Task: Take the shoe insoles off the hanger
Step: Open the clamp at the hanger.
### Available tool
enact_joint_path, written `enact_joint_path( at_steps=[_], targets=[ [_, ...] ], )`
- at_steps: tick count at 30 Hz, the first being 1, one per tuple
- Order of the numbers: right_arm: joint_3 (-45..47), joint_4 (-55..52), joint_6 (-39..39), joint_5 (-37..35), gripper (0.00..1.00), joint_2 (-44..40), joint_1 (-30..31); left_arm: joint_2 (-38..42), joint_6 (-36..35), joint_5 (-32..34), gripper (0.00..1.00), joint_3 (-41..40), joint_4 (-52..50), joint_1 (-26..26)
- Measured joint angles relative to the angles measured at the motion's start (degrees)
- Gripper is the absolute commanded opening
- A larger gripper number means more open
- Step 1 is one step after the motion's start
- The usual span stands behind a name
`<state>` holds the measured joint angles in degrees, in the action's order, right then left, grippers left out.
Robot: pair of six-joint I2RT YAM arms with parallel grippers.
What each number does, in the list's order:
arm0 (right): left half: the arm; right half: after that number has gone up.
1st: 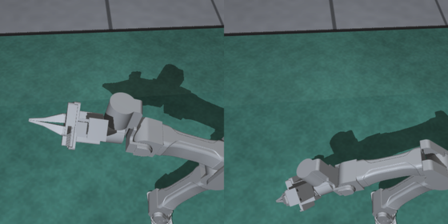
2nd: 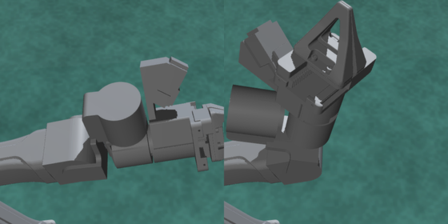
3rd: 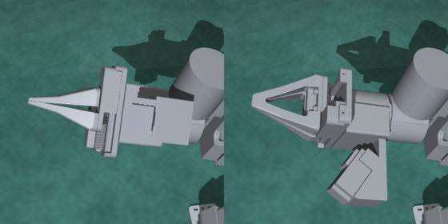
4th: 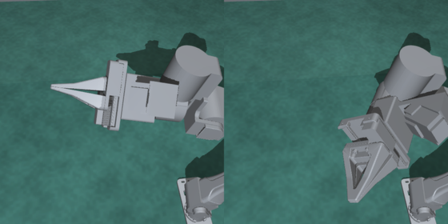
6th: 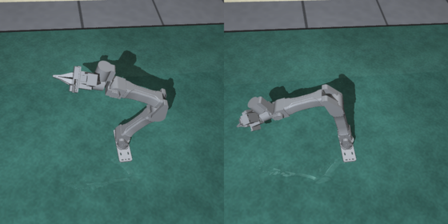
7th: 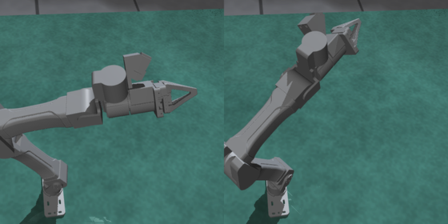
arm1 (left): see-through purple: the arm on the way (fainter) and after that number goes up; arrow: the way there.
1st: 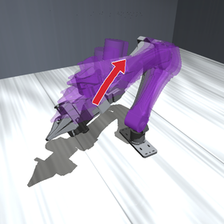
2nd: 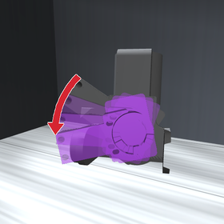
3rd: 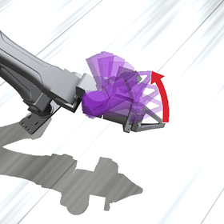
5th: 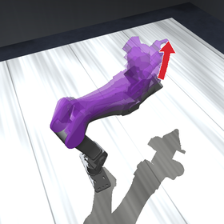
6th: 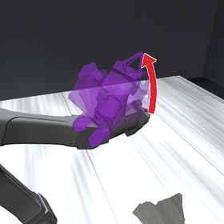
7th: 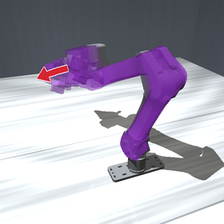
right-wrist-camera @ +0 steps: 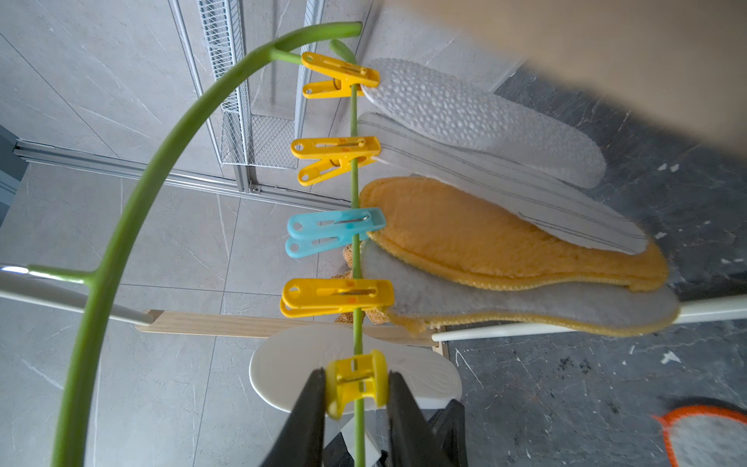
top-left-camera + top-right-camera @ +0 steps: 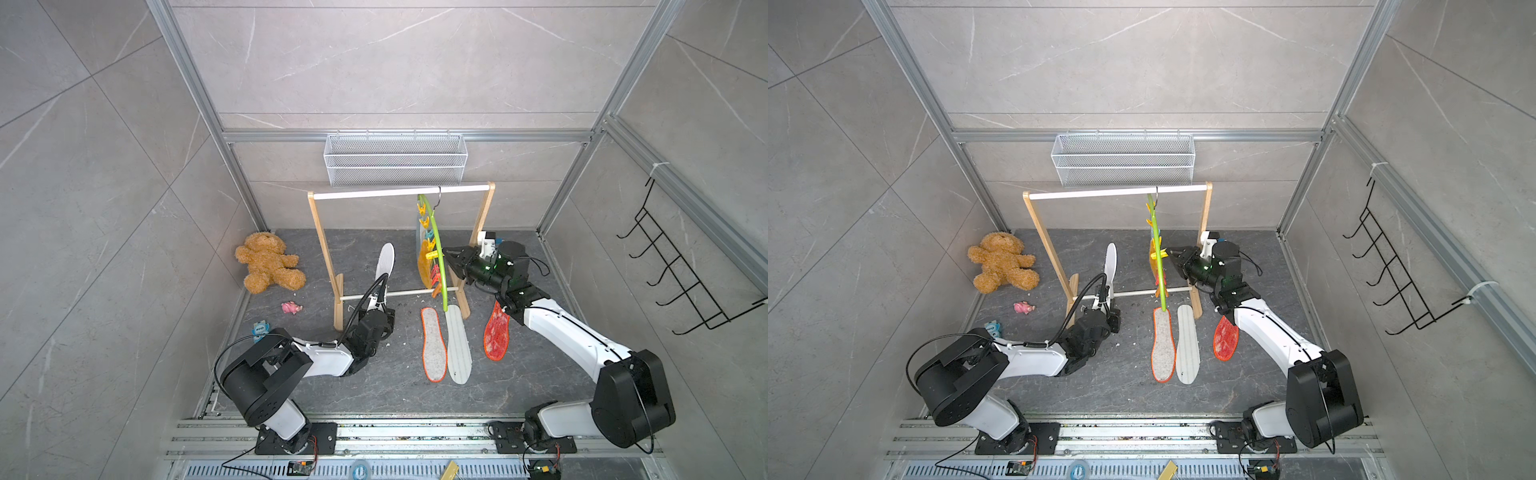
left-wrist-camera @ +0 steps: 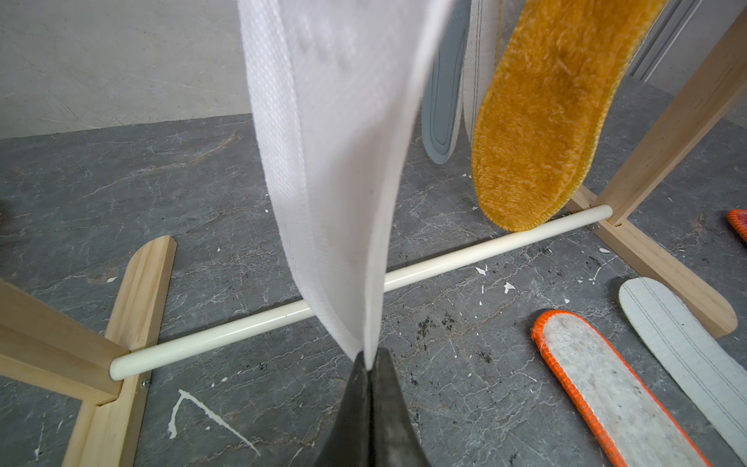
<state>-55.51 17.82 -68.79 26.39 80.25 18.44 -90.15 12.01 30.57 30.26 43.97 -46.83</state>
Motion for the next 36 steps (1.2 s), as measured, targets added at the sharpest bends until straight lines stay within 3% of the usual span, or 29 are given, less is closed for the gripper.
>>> enact_joint_path(
  at_steps=[10,18,27,36],
  targets=[
    [0.00,-2.19,2.58,-1.22,0.55,-1.90,0.00,4.09,-0.09,-0.07,0.00,-0.28,-1.01,0.00],
    [-0.81,-8.28,6.93,-2.82,0.68,-6.67,0.00,10.64,-1.88,-0.79,0.00,-0.68,-5.73,0.00],
    [-5.01,-16.98,13.07,-4.02,0.71,-11.02,0.00,19.89,-6.95,-2.84,0.00,-0.76,-13.38,0.00],
    [-14.05,-24.28,19.85,-1.46,0.66,-13.22,0.98,23.54,-12.98,-6.14,0.00,3.08,-22.49,0.00]
  ],
)
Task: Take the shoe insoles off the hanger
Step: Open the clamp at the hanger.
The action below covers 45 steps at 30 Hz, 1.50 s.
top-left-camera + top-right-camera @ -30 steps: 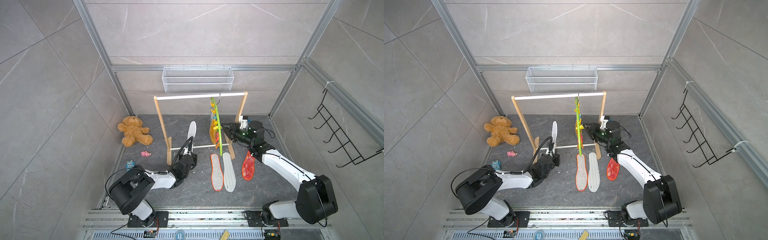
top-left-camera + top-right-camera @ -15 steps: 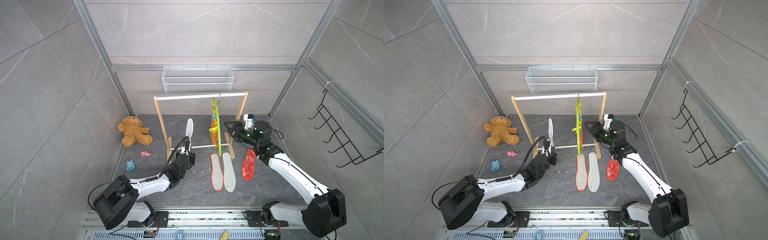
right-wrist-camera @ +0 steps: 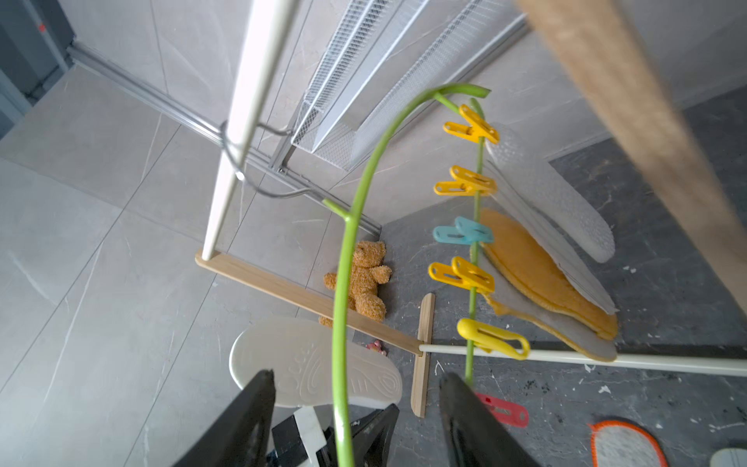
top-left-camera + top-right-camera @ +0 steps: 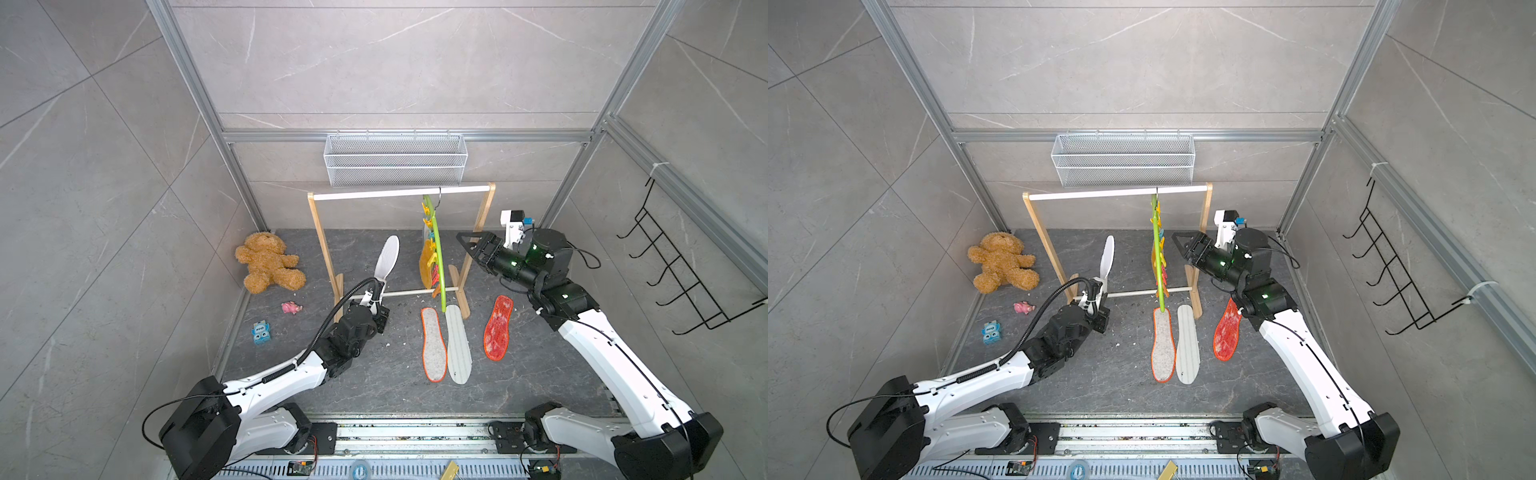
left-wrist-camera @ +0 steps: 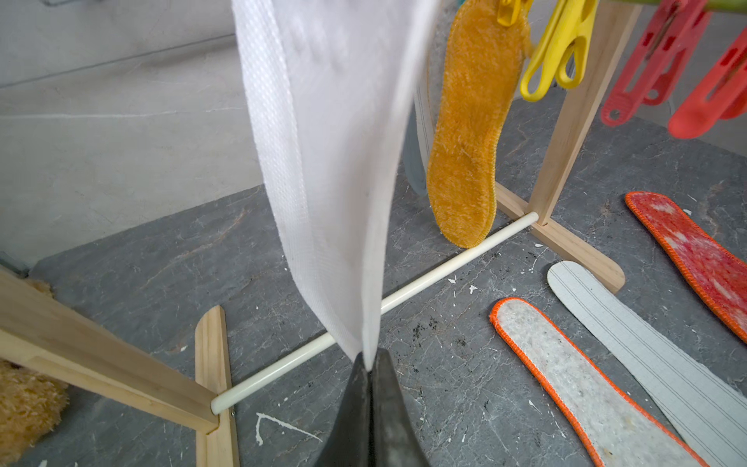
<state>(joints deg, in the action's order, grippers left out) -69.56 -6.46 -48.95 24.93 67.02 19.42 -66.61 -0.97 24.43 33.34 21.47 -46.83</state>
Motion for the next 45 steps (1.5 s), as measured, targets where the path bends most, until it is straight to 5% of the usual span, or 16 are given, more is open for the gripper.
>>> enact_joint_path(
  at_steps=[15,24,33,39,45],
  targets=[
    [-14.56,-8.33,11.06,1.92,0.64,8.22,18.05,0.81,-3.48,-3.91,0.00,5.46,-7.98,0.00],
    [-17.57,-12.28,13.25,-2.05,0.41,13.68,20.46,3.23,-3.50,-5.18,0.00,5.46,-9.81,0.00],
    [-18.78,-13.00,13.25,-3.34,0.00,15.72,20.55,3.89,-3.28,-5.49,0.00,5.46,-9.90,0.00],
    [-18.97,-13.49,13.86,-5.46,0.00,15.85,20.55,4.46,-2.54,-5.60,0.58,5.51,-11.08,0.00],
    [-20.20,-16.17,18.03,-7.17,0.00,15.87,20.41,7.72,-0.42,-9.97,0.75,7.63,-17.53,1.86]
  ],
)
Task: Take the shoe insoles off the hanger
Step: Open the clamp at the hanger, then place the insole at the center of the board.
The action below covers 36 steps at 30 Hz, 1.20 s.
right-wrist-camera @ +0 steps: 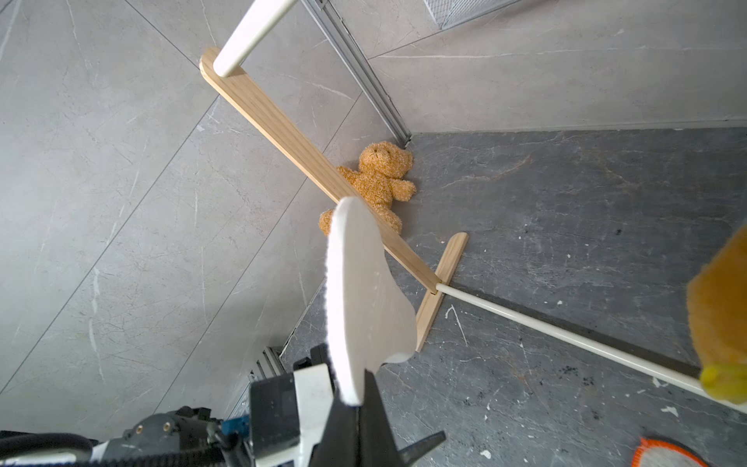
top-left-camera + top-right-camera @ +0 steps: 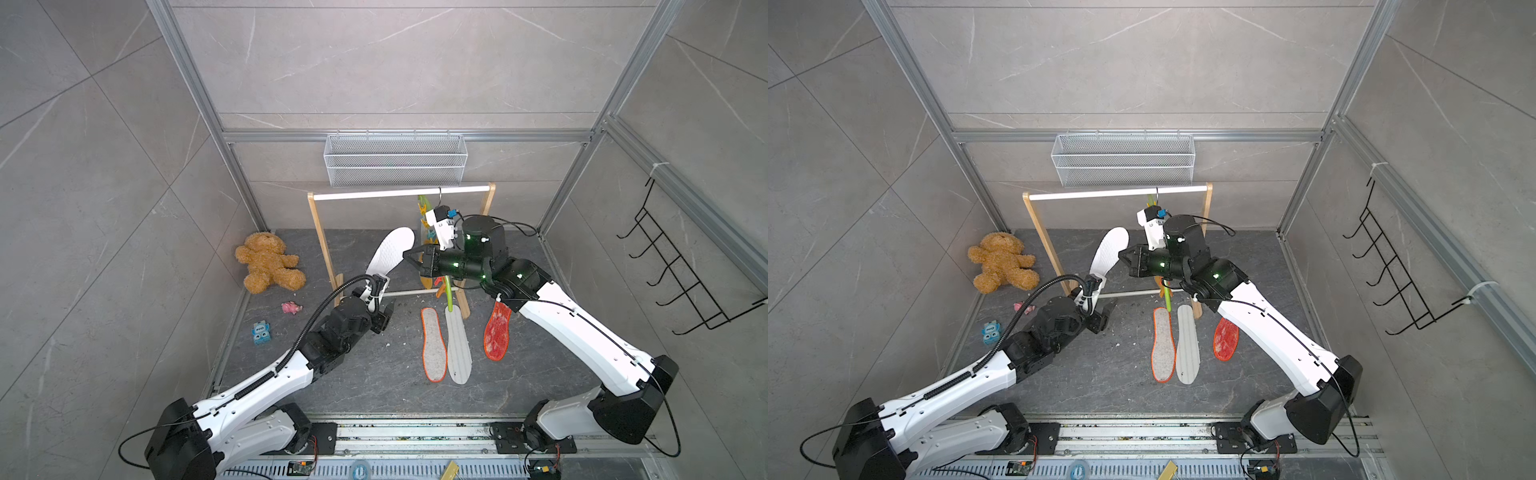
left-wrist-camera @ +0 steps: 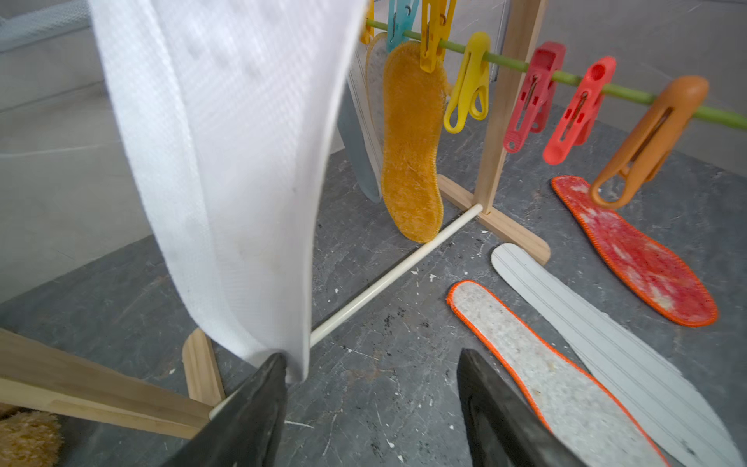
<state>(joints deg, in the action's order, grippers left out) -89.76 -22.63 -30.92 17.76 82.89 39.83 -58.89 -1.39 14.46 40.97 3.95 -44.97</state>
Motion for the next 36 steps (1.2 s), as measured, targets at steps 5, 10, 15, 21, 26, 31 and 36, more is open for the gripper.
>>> enact_joint_path(
  at_steps=[5,10,15,21,26,31,36],
  targets=[
    [-1.05,-2.51,4.96,-0.28,0.00,-0.07,-1.25,4.94,2.73,-9.09,0.84,3.23,-5.90,5.53],
    [-1.25,-5.11,9.33,1.18,0.00,-0.07,-3.32,7.30,4.68,-19.65,0.84,8.00,-11.26,10.05],
    [-1.27,-7.69,14.03,5.51,0.00,-0.07,-3.65,5.22,6.12,-31.52,0.76,15.06,-16.83,14.40],
    [-1.27,-9.90,17.68,10.67,0.00,-0.22,-3.65,1.09,9.38,-45.77,0.63,19.39,-18.91,22.58],
    [-1.29,-11.26,19.43,14.27,0.00,-0.44,-3.65,-0.81,12.37,-54.82,0.60,19.34,-18.71,27.08],
    [-1.27,-12.31,20.48,16.81,0.00,-0.52,-3.65,-2.19,14.05,-61.55,0.56,19.34,-17.77,28.61],
    [-1.27,-12.76,20.50,18.91,0.00,-0.52,-3.65,-4.17,15.04,-65.33,0.53,19.34,-17.57,28.61]
  ],
)
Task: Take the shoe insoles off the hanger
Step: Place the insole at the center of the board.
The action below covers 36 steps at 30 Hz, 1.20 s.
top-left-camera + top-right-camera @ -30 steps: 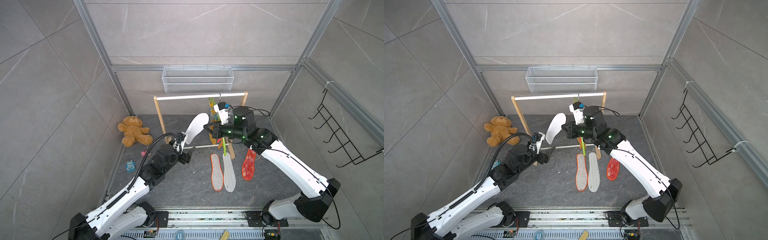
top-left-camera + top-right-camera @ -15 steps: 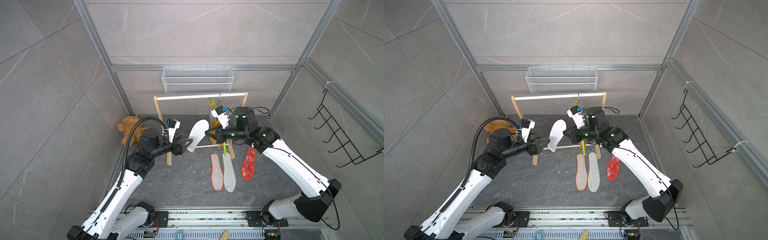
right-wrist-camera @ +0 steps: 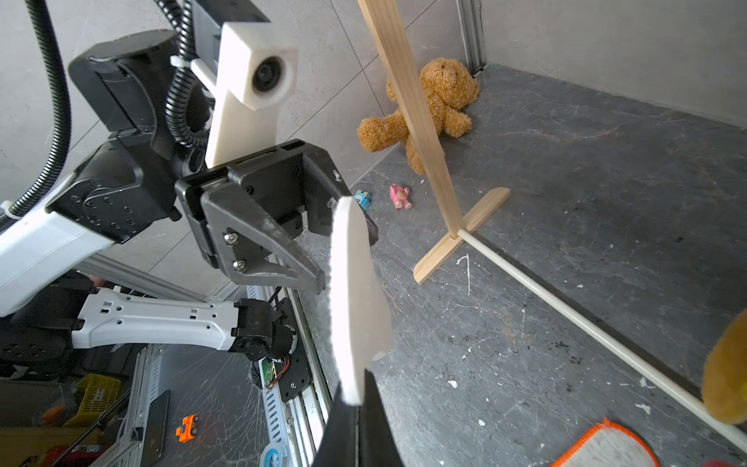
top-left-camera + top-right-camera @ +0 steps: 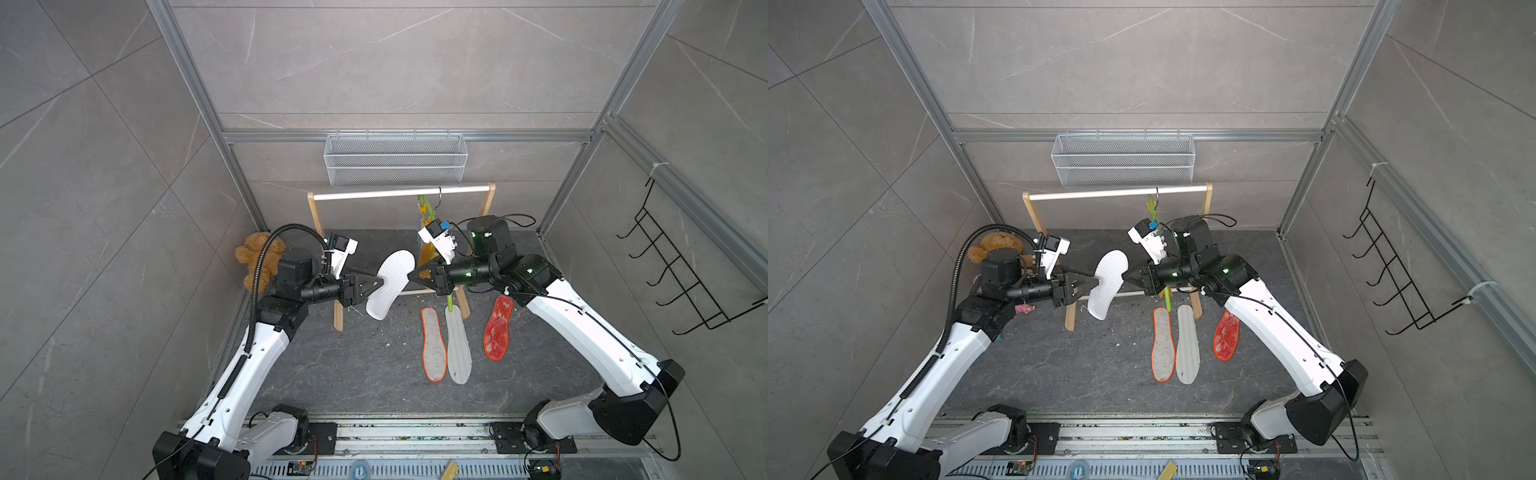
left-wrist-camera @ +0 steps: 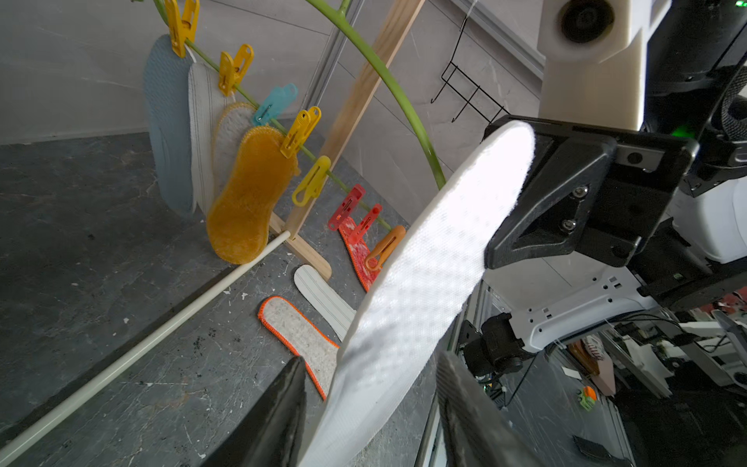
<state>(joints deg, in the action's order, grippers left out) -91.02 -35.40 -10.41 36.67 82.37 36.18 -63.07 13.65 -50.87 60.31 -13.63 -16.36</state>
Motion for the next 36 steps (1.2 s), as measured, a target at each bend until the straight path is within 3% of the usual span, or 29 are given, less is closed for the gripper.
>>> enact_joint_path(
  at_steps=[5,14,21,23,30,36],
  targets=[
    [0.00,0.02,-0.02,1.84,0.00,0.02,0.00,-0.52,0.74,-1.73,0.48,0.00,0.57,0.00],
    [0.00,0.00,-0.02,2.64,0.00,0.04,0.00,-0.68,1.55,-3.37,0.30,-0.02,1.75,0.00],
    [-0.02,0.02,-0.04,2.56,0.00,0.04,0.00,-0.79,1.79,-3.85,0.06,-0.13,2.01,0.07],
    [-0.02,0.02,-0.04,2.32,0.06,0.09,-0.02,-0.79,1.92,-4.15,0.00,-0.20,2.12,0.07],
    [-0.02,0.07,-0.52,0.94,0.30,0.15,-0.11,-0.81,2.97,-4.24,0.00,-1.64,3.43,0.11],
    [-0.02,0.68,-1.77,-2.23,0.44,0.13,-0.11,-0.63,6.34,-2.97,0.00,-6.69,8.07,0.00]
  ],
)
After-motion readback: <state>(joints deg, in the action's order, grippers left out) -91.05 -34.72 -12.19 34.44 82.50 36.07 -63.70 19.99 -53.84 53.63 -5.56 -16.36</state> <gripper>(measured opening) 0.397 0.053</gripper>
